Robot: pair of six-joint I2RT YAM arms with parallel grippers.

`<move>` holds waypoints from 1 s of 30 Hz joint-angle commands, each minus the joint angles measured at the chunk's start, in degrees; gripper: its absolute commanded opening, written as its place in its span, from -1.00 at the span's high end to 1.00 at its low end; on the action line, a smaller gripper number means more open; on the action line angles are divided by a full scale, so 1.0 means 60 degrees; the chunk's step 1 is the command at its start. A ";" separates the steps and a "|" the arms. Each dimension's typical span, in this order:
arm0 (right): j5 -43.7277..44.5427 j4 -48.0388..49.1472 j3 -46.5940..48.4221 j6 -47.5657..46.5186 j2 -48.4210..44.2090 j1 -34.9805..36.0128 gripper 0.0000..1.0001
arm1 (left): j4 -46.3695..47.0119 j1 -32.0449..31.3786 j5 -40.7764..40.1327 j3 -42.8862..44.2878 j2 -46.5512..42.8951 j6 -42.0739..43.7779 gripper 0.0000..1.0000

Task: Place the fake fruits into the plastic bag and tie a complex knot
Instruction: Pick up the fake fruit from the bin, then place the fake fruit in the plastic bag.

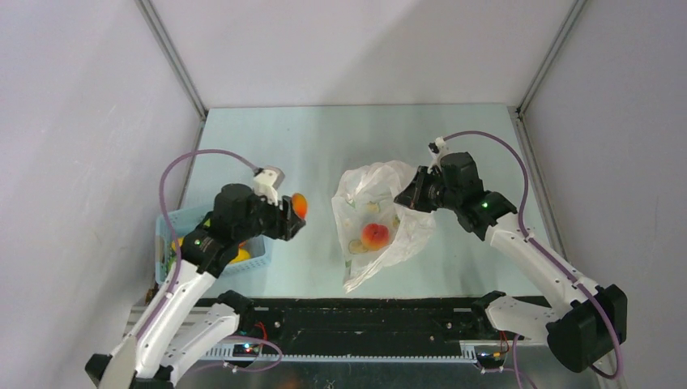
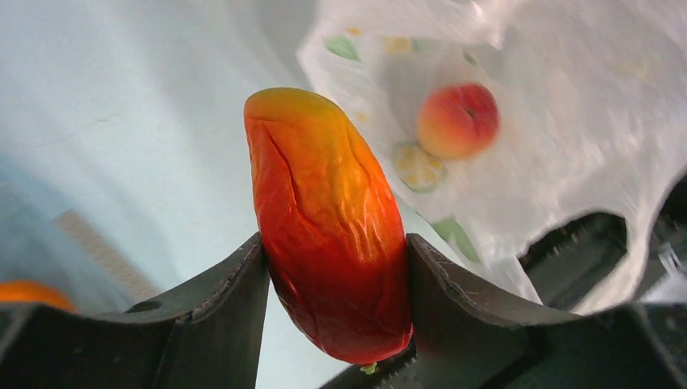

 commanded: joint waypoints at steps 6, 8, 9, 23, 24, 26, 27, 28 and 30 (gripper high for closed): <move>0.0004 0.0219 -0.0017 0.0072 -0.0268 -0.0038 1.00 | -0.0111 -0.1833 0.1407 0.0009 0.1542 0.0504 -0.10; 0.0027 0.0187 -0.0017 0.0056 -0.0298 -0.0036 1.00 | 0.0032 -0.2290 0.1232 0.0014 0.1977 0.0498 -0.11; 0.0031 0.0172 -0.0017 0.0029 -0.0314 -0.0047 1.00 | 0.0104 -0.2445 0.1118 0.0016 0.2275 0.0498 -0.10; 0.0064 0.0066 -0.0017 -0.0032 -0.0412 -0.0063 1.00 | 0.3814 -0.3963 0.0843 0.0542 0.4807 0.0165 -0.09; 0.0062 0.0063 -0.0017 -0.0040 -0.0417 -0.0061 1.00 | 0.4045 -0.3985 0.0890 0.0558 0.5073 0.0141 -0.09; 0.0062 0.0028 -0.0017 -0.0042 -0.0427 -0.0064 1.00 | 0.4764 -0.4027 0.1071 0.0634 0.5475 -0.0060 -0.11; 0.0069 0.0000 -0.0017 -0.0047 -0.0441 -0.0065 1.00 | 0.5109 -0.4085 0.1114 0.0779 0.5604 -0.0136 -0.11; 0.0064 -0.0022 -0.0017 -0.0048 -0.0453 -0.0068 1.00 | 0.5250 -0.4126 0.1084 0.0859 0.5840 -0.0142 -0.11; 0.0113 -0.0124 -0.0017 -0.0049 -0.0509 -0.0074 1.00 | 0.5600 -0.4256 0.0864 0.1222 0.6133 -0.0127 -0.12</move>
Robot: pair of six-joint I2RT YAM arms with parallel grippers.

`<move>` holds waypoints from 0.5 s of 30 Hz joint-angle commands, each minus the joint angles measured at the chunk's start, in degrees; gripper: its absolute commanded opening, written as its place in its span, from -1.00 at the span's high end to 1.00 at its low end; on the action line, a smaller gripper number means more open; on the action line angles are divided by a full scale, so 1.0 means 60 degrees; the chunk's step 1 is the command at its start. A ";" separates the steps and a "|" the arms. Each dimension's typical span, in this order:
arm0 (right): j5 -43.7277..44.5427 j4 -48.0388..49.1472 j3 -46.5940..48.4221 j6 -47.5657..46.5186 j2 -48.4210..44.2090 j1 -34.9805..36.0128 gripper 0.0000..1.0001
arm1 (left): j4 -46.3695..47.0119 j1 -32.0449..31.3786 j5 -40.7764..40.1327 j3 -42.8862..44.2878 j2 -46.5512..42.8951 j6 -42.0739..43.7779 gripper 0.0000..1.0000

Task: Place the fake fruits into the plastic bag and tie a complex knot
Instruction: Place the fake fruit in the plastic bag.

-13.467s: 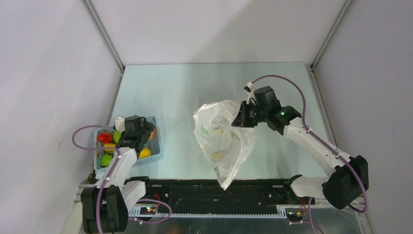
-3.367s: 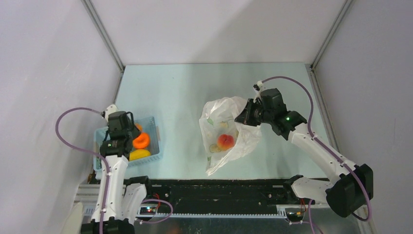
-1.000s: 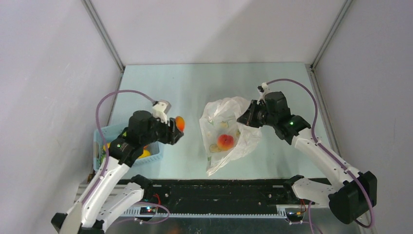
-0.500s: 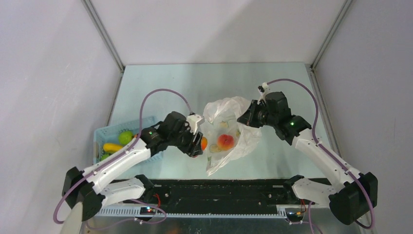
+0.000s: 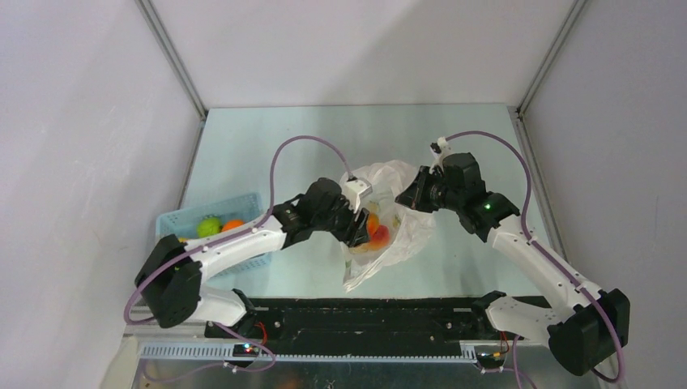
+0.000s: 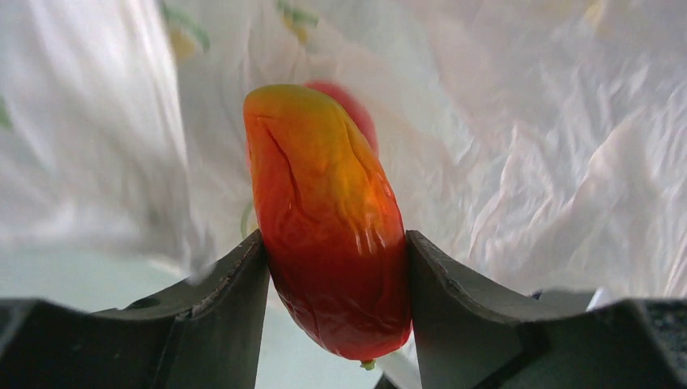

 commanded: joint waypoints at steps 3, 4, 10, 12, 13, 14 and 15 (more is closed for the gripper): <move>0.0190 -0.0128 -0.0013 -0.0055 -0.0355 -0.0047 1.00 | 0.2607 -0.0301 -0.0256 0.1084 0.0802 -0.0344 -0.12; 0.0197 -0.0128 -0.0013 -0.0067 -0.0359 -0.0043 1.00 | 0.3018 -0.0340 -0.0295 0.1102 0.0888 -0.0505 -0.12; 0.0230 -0.0069 -0.0013 -0.0033 -0.0360 -0.0051 1.00 | 0.3374 -0.0674 -0.1424 0.1594 0.1729 -0.0881 -0.18; 0.0234 -0.0046 -0.0017 -0.0017 -0.0351 -0.0041 1.00 | 0.3278 -0.0848 -0.2045 0.1759 0.2041 -0.0948 -0.18; 0.0241 -0.0042 -0.0015 -0.0013 -0.0354 -0.0047 1.00 | 0.3268 -0.0881 -0.2347 0.1810 0.2108 -0.1033 -0.18; 0.0247 -0.0034 -0.0017 -0.0020 -0.0357 -0.0045 1.00 | 0.3348 -0.0936 -0.2443 0.1813 0.2231 -0.1108 -0.18; 0.0262 -0.0028 -0.0015 -0.0014 -0.0345 -0.0042 1.00 | 0.3405 -0.0964 -0.2545 0.1805 0.2276 -0.1281 -0.18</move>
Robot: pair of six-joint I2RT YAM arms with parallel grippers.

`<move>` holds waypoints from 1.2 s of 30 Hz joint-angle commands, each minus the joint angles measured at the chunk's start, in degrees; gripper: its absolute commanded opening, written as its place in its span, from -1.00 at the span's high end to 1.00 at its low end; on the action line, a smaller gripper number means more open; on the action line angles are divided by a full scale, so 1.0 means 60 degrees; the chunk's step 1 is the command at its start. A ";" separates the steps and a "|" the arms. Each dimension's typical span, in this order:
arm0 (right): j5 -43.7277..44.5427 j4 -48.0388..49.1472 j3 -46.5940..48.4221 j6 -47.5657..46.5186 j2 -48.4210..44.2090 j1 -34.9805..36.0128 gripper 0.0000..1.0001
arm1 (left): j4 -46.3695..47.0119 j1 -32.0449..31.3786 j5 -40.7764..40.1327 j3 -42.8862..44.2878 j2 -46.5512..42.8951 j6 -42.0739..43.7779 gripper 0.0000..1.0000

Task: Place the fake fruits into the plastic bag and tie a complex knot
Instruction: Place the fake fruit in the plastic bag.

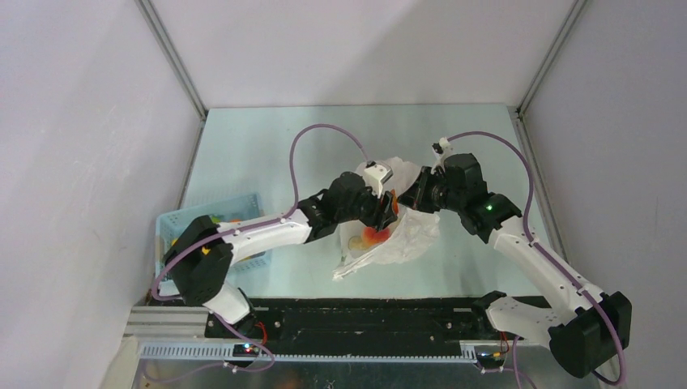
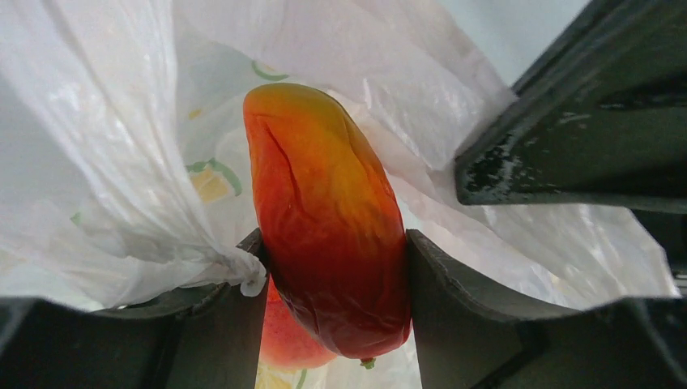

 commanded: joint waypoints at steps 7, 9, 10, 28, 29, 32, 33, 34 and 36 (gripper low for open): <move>0.0161 0.0081 -0.0009 -0.0009 -0.0181 -0.0025 1.00 | 0.1078 -0.0306 -0.1014 0.0315 0.0818 -0.1306 -0.28; 0.0179 0.0060 -0.0017 -0.0012 -0.0191 -0.0031 1.00 | 0.1141 -0.0328 -0.0939 0.0293 0.0906 -0.1420 -0.34; 0.0188 0.0061 -0.0011 -0.0012 -0.0186 -0.0026 1.00 | 0.1153 -0.0357 -0.0921 0.0283 0.0919 -0.1448 -0.38; 0.0270 -0.0008 -0.0011 -0.0019 -0.0217 -0.0025 1.00 | 0.0761 -0.0481 -0.1332 0.0248 0.0517 -0.1060 -0.85; 0.0278 -0.0010 -0.0010 -0.0023 -0.0214 -0.0033 1.00 | 0.0578 -0.0502 -0.1418 0.0276 0.0454 -0.0962 -0.85; 0.0324 -0.0001 -0.0009 -0.0013 -0.0242 -0.0024 1.00 | 0.0412 -0.0515 -0.1668 0.0130 0.0030 -0.0971 -0.85; 0.0336 -0.0006 -0.0009 -0.0012 -0.0249 -0.0014 1.00 | 0.0345 -0.0510 -0.1725 0.0004 -0.0157 -0.0997 -0.85; 0.0347 0.0001 -0.0009 -0.0012 -0.0264 -0.0018 1.00 | 0.0211 -0.0505 -0.1849 -0.0100 -0.0257 -0.1034 -0.85; 0.0369 0.0003 -0.0009 -0.0005 -0.0282 -0.0024 1.00 | -0.0059 -0.0505 -0.1985 -0.0239 -0.0521 -0.1104 -0.85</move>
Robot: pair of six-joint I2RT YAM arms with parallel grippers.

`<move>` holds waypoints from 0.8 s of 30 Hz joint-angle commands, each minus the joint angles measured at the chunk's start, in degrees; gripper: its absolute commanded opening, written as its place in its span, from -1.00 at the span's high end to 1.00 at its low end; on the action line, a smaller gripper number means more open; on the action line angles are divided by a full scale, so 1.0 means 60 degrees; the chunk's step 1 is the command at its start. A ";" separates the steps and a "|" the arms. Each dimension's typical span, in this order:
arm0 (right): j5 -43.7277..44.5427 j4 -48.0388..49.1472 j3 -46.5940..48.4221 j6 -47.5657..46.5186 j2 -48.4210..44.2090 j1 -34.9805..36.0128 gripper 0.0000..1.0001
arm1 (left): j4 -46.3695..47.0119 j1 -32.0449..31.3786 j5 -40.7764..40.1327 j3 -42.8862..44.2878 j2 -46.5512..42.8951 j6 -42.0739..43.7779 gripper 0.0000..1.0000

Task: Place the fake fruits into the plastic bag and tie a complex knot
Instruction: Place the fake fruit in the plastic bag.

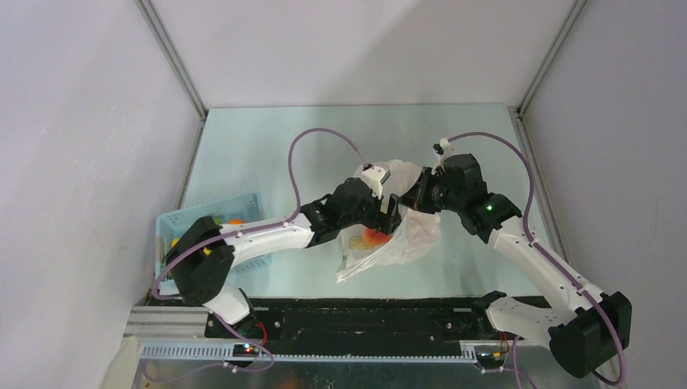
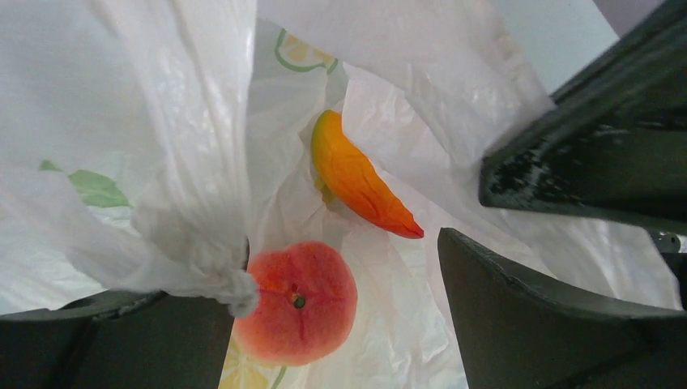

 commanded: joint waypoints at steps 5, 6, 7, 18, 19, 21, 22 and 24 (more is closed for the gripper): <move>0.0182 0.0138 -0.0002 -0.0026 -0.0312 -0.0021 1.00 | -0.0910 -0.0039 -0.1011 -0.0533 -0.1745 -0.0024 -0.82; 0.0187 0.0132 -0.0002 -0.0026 -0.0318 -0.0021 1.00 | -0.1190 -0.0013 -0.1056 -0.0661 -0.1885 -0.0047 -0.82; 0.0202 0.0131 -0.0009 -0.0027 -0.0316 -0.0021 1.00 | -0.1322 0.0018 -0.1061 -0.0711 -0.2099 -0.0043 -0.81; 0.0232 0.0174 -0.0002 -0.0019 -0.0260 -0.0021 1.00 | -0.3578 0.1198 -0.1004 -0.1338 -0.4341 0.0536 -0.87; 0.0219 0.0193 -0.0002 -0.0025 -0.0263 -0.0028 1.00 | -0.4043 0.1519 -0.1009 -0.1268 -0.4428 0.0679 -0.88; 0.0184 0.0198 -0.0002 -0.0030 -0.0282 -0.0022 1.00 | -0.4733 0.2181 -0.1037 -0.1175 -0.4699 0.0907 -0.89; 0.0186 0.0201 -0.0002 -0.0035 -0.0296 -0.0021 1.00 | -0.4939 0.2404 -0.1023 -0.1173 -0.4927 0.0961 -0.91; 0.0248 0.0132 -0.0002 -0.0064 -0.0306 -0.0028 1.00 | -0.5374 0.3136 -0.0993 -0.1190 -0.5344 0.1081 -0.92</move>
